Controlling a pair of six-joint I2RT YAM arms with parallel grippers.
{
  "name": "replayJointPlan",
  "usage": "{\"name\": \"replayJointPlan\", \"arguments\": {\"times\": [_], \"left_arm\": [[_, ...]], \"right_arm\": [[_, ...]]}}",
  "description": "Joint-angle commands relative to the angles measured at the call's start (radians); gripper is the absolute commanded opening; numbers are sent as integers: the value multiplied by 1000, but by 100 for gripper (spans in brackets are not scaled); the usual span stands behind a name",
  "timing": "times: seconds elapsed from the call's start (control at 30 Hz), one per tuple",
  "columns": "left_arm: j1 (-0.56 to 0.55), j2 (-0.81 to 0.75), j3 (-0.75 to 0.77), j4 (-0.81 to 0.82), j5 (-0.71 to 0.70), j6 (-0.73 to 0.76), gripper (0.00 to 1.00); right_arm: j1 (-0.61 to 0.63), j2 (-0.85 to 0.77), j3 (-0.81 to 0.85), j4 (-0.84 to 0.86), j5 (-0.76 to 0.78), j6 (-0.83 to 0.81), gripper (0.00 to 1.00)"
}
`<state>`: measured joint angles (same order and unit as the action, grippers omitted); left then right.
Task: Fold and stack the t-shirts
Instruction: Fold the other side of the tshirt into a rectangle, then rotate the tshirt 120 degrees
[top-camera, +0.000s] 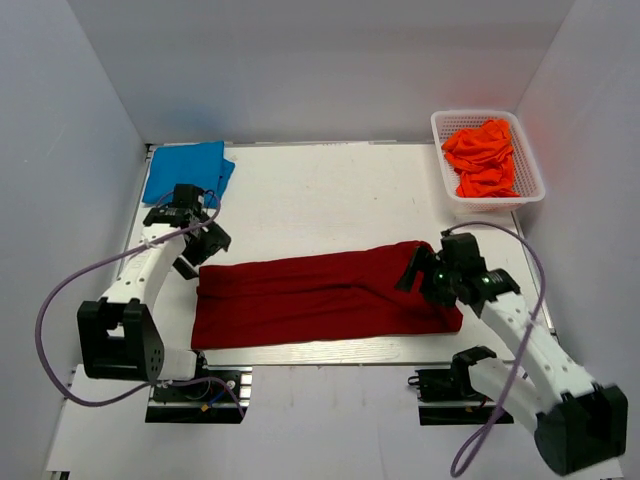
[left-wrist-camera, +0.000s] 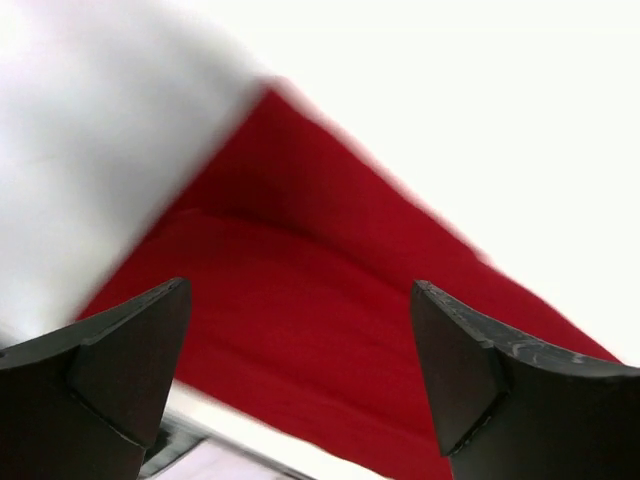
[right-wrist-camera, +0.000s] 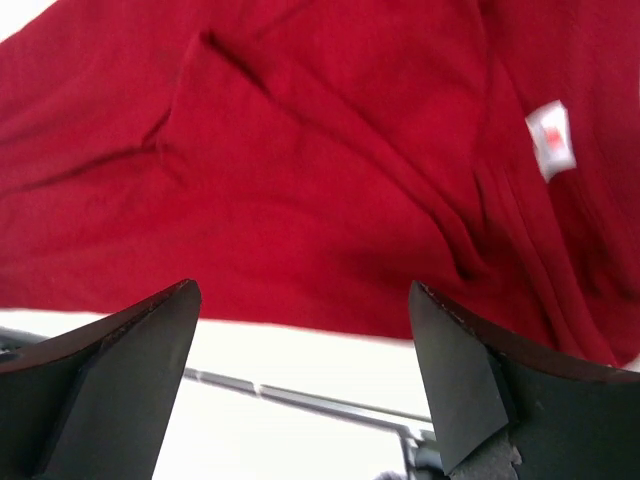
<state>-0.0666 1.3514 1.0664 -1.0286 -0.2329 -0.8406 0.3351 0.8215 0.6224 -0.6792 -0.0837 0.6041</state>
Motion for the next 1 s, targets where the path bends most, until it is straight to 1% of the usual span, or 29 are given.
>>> {"name": "replayJointPlan", "arguments": {"times": [0.0, 0.07, 0.1, 0.13, 0.23, 0.3, 0.33, 0.37, 0.4, 0.43, 0.47, 0.5, 0.57, 0.6, 0.63, 0.67, 0.7, 0.73, 0.77, 0.8, 0.87, 0.9, 0.93, 0.97], "left_arm": [[-7, 55, -42, 229, 251, 72, 100], [-30, 107, -57, 239, 276, 72, 100], [-30, 156, -66, 222, 261, 72, 100], [-39, 176, -81, 213, 247, 72, 100], [-58, 212, -141, 203, 214, 63, 100], [-67, 236, -187, 203, 190, 51, 100], [-78, 250, -187, 203, 190, 51, 100], [-97, 284, -198, 203, 205, 41, 100], [-113, 296, -209, 167, 214, 25, 100], [-128, 296, -226, 167, 231, 12, 100], [-162, 296, -265, 167, 263, -8, 100], [-177, 276, -284, 156, 277, -26, 100], [-234, 238, -327, 145, 341, -69, 100], [-252, 220, -354, 133, 368, -81, 100], [-274, 192, -355, 151, 457, -90, 100], [-329, 192, -355, 189, 528, -112, 100], [-366, 192, -333, 244, 600, -112, 100], [-416, 201, -292, 316, 625, -112, 100], [-464, 259, -157, 280, 595, -98, 100], [-540, 300, -90, 245, 577, -69, 100], [-602, 371, 43, 188, 635, -10, 100], [-655, 406, 72, 176, 664, 58, 100], [-677, 407, 89, 176, 690, 73, 100], [-696, 394, 99, 176, 708, 89, 100]], "right_arm": [[4, 155, 34, 188, -34, 42, 90], [5, 206, 34, 210, -47, 85, 90], [5, 272, 31, 220, -66, 86, 90], [4, 292, 28, 227, -64, 100, 90], [2, 396, 26, 242, -30, 115, 90], [2, 470, 59, 257, -7, 120, 90], [-2, 525, 72, 257, 33, 123, 90], [-4, 597, 109, 251, 44, 129, 90], [-10, 637, 161, 230, 51, 119, 90], [-8, 760, 189, 218, 74, 118, 90], [-14, 800, 286, 210, 75, 102, 90], [-21, 838, 318, 219, 71, 94, 90], [-30, 995, 433, 260, 45, 73, 90], [-27, 1033, 583, 270, 45, 54, 90], [-27, 1132, 647, 280, 17, 13, 90], [-28, 1238, 719, 286, -45, -30, 90], [-22, 1339, 787, 309, -75, -30, 90], [-12, 1391, 1003, 337, -99, -96, 90], [-4, 1574, 1084, 330, -132, -105, 90], [-2, 1652, 1308, 293, -161, -130, 90], [-4, 1810, 1857, 206, -250, -116, 90], [-7, 1973, 1939, 237, -278, -136, 90], [-5, 1986, 1958, 336, -292, -129, 90], [-5, 1943, 1818, 415, -326, -125, 90]]}}
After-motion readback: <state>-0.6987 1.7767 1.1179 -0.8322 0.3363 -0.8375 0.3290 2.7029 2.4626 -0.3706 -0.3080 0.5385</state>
